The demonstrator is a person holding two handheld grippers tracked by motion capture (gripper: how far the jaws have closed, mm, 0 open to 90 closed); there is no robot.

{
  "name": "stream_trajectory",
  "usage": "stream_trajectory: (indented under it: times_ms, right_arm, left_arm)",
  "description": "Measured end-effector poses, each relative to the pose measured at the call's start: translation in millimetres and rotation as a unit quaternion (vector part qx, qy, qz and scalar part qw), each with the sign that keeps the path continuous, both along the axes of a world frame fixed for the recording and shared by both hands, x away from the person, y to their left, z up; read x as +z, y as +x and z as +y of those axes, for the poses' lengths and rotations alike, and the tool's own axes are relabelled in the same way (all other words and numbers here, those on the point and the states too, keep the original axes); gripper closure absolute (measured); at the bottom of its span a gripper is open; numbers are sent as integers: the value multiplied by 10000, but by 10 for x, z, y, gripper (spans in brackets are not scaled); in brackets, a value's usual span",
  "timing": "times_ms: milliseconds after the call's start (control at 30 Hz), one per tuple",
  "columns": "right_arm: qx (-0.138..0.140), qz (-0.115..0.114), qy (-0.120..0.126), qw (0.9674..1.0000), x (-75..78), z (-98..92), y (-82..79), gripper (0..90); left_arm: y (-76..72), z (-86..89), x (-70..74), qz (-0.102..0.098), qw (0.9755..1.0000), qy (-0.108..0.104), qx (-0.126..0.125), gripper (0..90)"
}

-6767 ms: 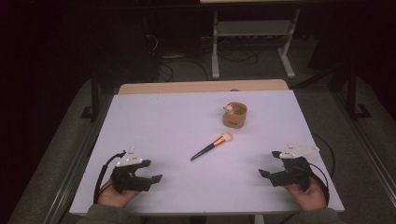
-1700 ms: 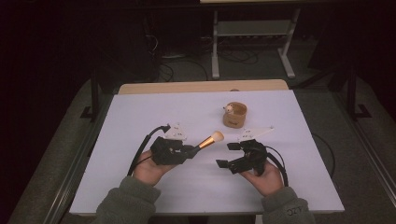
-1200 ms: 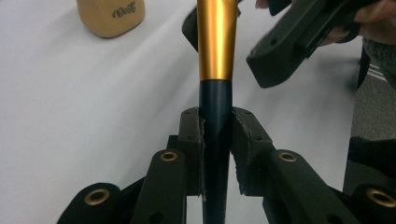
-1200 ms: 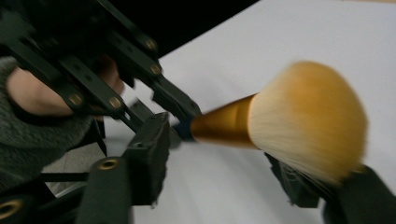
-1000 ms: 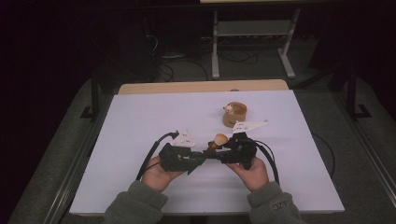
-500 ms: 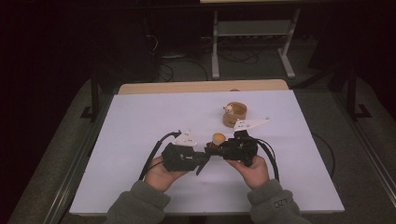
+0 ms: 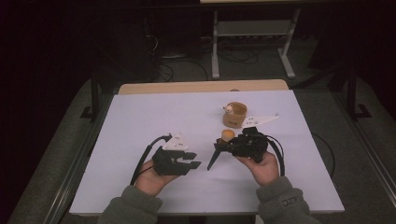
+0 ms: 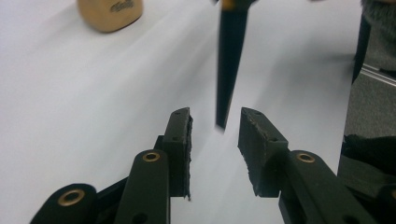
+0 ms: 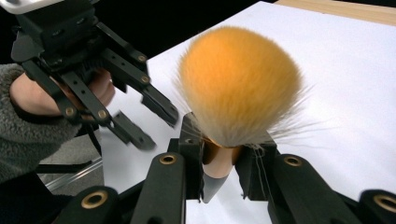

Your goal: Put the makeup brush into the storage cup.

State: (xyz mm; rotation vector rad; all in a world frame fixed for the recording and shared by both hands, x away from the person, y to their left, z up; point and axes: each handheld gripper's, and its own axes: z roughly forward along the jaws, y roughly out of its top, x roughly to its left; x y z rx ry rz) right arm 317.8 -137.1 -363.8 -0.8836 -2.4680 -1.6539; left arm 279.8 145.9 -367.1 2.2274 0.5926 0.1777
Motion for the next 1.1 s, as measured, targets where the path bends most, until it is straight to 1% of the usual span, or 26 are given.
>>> stream_trajectory:
  times_ms: [67,100,133,167,200,233,300,367,400,433,533,600,700,800,1033,1067,1100]
  right_arm:
    - [-30,-1,-31,10000,12,-38,3,726]
    - [-70,1,-76,9999,23,-81,7,726]
    - [-70,1,-76,9999,23,-81,7,726]
    - [-95,-8,-113,9999,29,-110,13,726]
    - [-94,-19,-135,9999,30,-122,18,726]
    - [-102,-24,-142,9998,34,-137,22,726]
    - [-139,-8,-140,9998,47,-166,27,726]
    - [-148,-2,-140,9998,50,-178,34,726]
    - [-152,-9,-164,9997,52,-196,51,726]
    - [-152,-9,-164,9997,52,-196,51,726]
    - [-170,8,-242,9996,72,-230,77,726]
    - [-181,10,-250,9995,81,-238,82,726]
    - [-185,-38,-335,9993,138,-258,106,726]
    - [-225,-74,-370,9990,181,-275,129,726]
    - [-292,-108,-410,9987,262,-313,174,726]
    - [-312,-125,-449,9984,287,-330,191,726]
    - [-327,-126,-432,9985,293,-336,197,726]
  left_arm:
    - [-12,91,-18,20,10000,-21,82,630]
    - [-23,132,-32,47,9998,-76,152,617]
    - [-25,168,-38,63,9998,-64,168,617]
    - [-43,242,-65,76,9996,-95,259,612]
    - [-52,276,-76,72,9995,-107,289,610]
    - [-52,276,-76,72,9995,-107,289,607]
    - [-76,345,-91,80,9993,-106,349,604]
    - [-101,394,-103,88,9990,-154,416,601]
    - [-118,436,-107,42,9989,-129,454,593]
    - [-118,436,-107,42,9989,-129,454,587]
    - [-165,535,-115,36,9982,-197,561,571]
    - [-176,557,-118,36,9981,-195,584,567]
    - [-211,613,-136,42,9978,-240,611,564]
    - [-235,677,-169,34,9974,-318,652,563]
    - [-267,772,-197,72,9967,-341,737,542]
    - [-275,793,-200,24,9968,-322,732,530]
    - [-278,804,-198,25,9969,-293,734,524]
